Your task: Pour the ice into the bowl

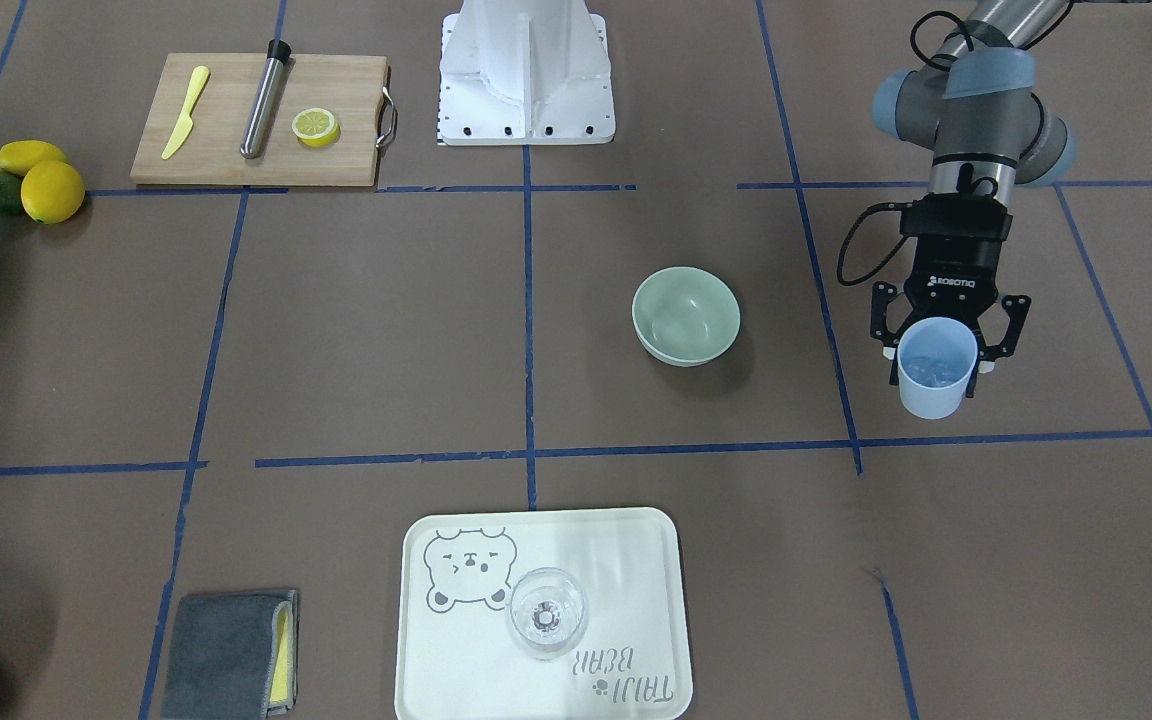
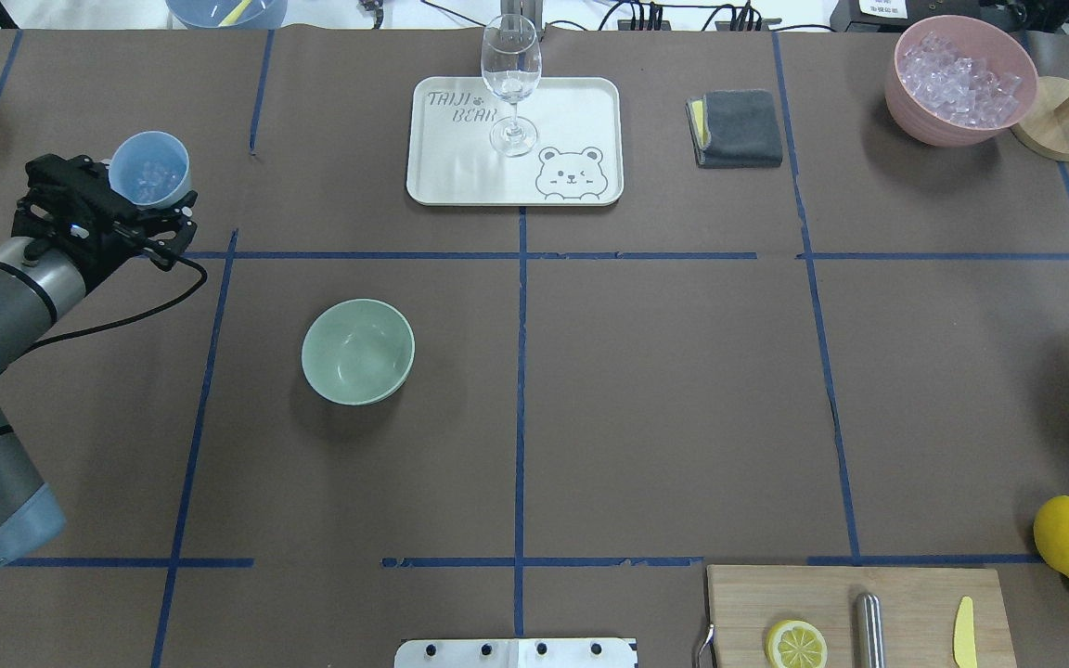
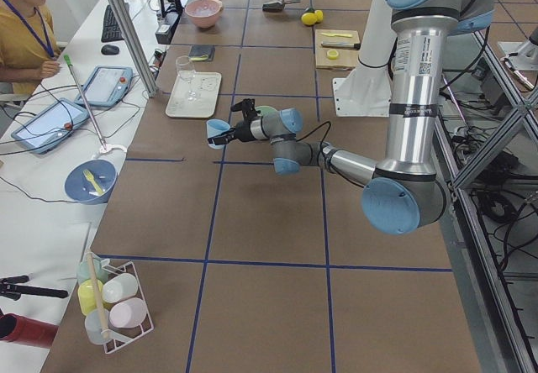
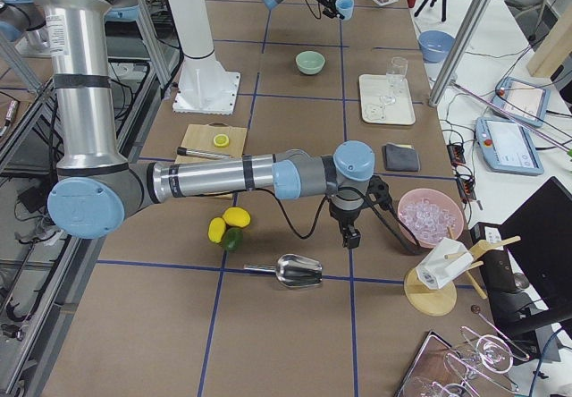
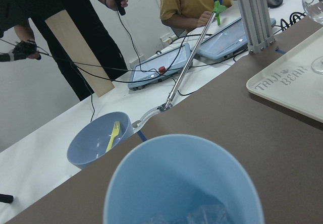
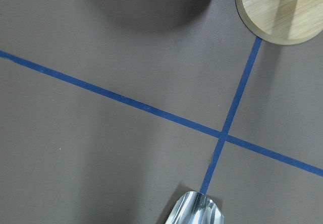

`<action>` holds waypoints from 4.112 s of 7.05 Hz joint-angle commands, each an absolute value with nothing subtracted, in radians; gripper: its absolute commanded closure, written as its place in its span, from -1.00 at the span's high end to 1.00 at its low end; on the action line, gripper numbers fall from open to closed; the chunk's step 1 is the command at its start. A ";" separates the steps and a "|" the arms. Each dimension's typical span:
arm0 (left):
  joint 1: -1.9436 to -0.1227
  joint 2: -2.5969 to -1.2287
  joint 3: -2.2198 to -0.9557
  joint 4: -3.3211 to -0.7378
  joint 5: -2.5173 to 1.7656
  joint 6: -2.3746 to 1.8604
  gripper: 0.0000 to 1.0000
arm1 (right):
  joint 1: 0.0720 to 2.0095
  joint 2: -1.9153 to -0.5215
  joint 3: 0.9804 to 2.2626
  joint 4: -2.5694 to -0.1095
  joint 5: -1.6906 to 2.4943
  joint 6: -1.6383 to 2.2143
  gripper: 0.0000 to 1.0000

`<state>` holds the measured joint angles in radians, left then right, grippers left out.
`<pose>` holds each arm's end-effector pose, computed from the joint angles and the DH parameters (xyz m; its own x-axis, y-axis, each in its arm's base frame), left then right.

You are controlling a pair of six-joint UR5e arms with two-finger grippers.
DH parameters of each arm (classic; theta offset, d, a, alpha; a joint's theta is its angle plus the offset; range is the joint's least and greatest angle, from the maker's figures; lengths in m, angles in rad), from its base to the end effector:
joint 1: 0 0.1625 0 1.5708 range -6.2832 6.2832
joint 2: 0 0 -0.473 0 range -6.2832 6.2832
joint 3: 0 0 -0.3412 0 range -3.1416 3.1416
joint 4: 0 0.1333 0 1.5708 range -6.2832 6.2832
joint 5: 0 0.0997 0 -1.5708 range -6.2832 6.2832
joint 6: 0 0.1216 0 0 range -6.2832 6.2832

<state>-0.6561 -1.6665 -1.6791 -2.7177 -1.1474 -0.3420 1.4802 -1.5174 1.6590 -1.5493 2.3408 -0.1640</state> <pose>0.2917 -0.4559 0.4911 0.8812 0.4055 -0.2429 0.1302 0.2856 0.9495 0.0054 -0.4780 0.6566 0.6807 -0.3356 0.6512 0.2031 0.9405 0.2723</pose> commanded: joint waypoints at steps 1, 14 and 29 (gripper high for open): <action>-0.576 -1.719 -1.687 -2.639 -1.076 -0.331 -1.00 | 1.482 -1.523 1.658 -1.549 2.341 -0.166 1.00; -0.318 -1.818 -1.608 -2.539 -0.519 0.603 -1.00 | 1.500 -1.549 1.657 -1.549 2.339 -0.173 1.00; -0.265 -1.838 -1.608 -2.545 -0.449 1.097 -1.00 | 1.514 -1.577 1.658 -1.548 2.341 -0.175 1.00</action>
